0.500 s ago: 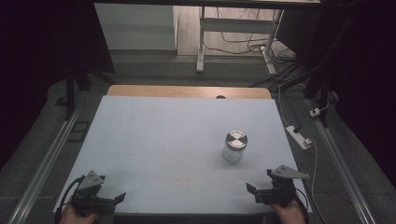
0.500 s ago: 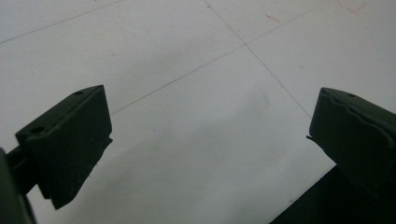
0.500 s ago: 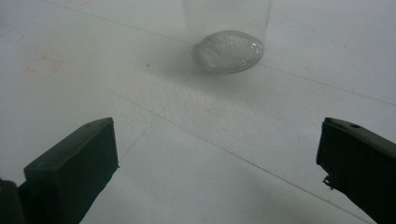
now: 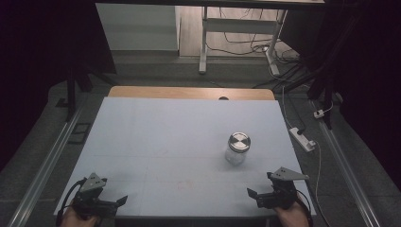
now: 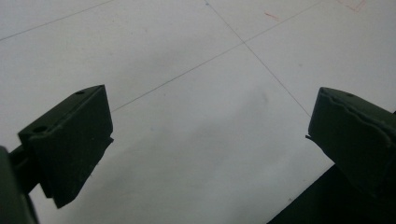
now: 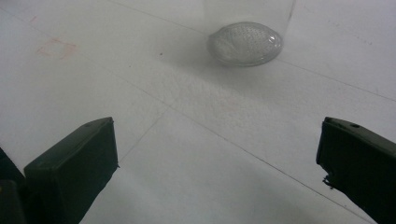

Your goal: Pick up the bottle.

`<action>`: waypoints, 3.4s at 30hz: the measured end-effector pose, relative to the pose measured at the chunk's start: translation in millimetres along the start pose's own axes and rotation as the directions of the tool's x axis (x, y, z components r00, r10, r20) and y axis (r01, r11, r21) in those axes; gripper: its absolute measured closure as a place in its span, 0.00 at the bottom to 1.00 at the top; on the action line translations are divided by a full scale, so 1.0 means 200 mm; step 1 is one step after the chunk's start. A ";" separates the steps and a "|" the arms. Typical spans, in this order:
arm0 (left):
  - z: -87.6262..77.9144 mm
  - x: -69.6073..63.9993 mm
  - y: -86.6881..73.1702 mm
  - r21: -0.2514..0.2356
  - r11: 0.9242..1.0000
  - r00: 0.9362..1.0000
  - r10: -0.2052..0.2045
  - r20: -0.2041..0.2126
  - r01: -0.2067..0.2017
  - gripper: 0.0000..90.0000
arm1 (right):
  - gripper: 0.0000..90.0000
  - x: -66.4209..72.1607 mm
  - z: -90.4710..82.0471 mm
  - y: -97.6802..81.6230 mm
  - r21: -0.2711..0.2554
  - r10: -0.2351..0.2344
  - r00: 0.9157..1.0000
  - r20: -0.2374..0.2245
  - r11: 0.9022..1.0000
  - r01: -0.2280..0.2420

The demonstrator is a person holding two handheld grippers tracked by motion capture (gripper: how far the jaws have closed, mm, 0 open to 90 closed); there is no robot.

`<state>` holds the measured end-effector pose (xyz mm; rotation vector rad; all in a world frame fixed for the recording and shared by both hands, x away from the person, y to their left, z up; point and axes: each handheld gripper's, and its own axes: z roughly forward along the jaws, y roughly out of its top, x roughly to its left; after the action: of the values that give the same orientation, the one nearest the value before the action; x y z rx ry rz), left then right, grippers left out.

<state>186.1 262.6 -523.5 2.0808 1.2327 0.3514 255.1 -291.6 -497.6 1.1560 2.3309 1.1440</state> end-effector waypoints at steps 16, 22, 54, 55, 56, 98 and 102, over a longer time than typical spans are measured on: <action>0.01 -0.01 0.00 0.017 1.000 1.000 0.012 -0.009 -0.012 0.01 | 0.00 0.02 0.00 0.02 -0.026 -0.007 1.000 -0.013 1.000 0.007; 0.01 -0.01 0.00 0.016 1.000 1.000 0.010 -0.006 -0.010 0.01 | 0.00 0.03 0.00 0.05 -0.067 -0.029 0.999 -0.044 0.997 0.026; 0.01 0.00 0.01 0.016 1.000 1.000 0.008 0.008 -0.008 0.01 | 0.00 -0.01 0.13 0.16 -0.066 -0.066 0.998 -0.021 0.996 0.064; 0.01 0.00 0.01 0.017 1.000 1.000 0.008 0.009 -0.009 0.01 | 0.00 -0.01 0.14 0.16 -0.068 -0.067 0.998 -0.013 0.995 0.066; 0.01 0.00 0.01 0.017 1.000 1.000 0.009 0.009 -0.009 0.01 | 0.00 -0.01 0.15 0.17 -0.066 -0.070 0.997 -0.015 0.995 0.069; 0.01 0.00 0.01 0.022 1.000 1.000 0.010 0.014 -0.011 0.01 | 0.00 -0.14 0.50 0.39 -0.034 -0.074 0.997 -0.004 0.997 0.074; 0.01 0.00 0.01 0.025 1.000 1.000 0.014 0.013 -0.014 0.01 | 0.06 -0.14 0.51 0.39 -0.042 -0.081 0.997 -0.012 0.996 0.081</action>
<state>188.0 260.4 -524.4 2.1104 1.2217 0.3302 372.0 -232.0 -506.0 1.0331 2.3299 1.1692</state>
